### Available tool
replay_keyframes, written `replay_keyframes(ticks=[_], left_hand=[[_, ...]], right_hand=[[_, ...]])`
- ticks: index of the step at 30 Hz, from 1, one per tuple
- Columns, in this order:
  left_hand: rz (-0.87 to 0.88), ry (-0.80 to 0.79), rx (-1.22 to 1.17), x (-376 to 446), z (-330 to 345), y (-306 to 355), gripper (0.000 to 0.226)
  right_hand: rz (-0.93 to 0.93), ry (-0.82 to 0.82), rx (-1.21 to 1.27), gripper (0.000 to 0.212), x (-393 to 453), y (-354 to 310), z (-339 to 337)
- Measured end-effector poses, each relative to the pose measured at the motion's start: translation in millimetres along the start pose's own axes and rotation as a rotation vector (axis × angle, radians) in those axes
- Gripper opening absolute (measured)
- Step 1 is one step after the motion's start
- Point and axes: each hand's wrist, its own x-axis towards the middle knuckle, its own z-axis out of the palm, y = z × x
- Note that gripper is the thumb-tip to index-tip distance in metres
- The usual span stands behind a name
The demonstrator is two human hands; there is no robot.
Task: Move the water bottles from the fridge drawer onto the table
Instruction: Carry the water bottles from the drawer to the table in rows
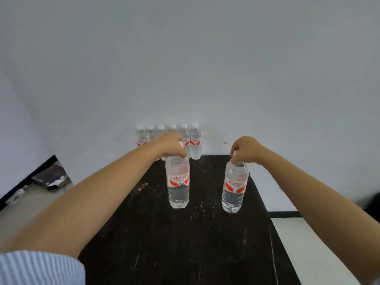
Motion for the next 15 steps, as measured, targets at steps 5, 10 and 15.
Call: replay_keyframes(ticks=[5,10,15], left_hand=[[0.099,-0.028,0.035,89.6,-14.2,-24.6,0.017],[0.168,-0.042,-0.009,171.0,-13.4,-33.4,0.015],[0.232,-0.031,-0.029,246.8,0.7,-23.3,0.025]], right_hand=[[0.109,0.035,0.005,0.026,74.1,-2.1,1.5],[0.150,0.039,-0.033,0.029,139.2,9.4,4.7],[0.174,0.035,-0.069,0.030,206.0,33.7,4.6]])
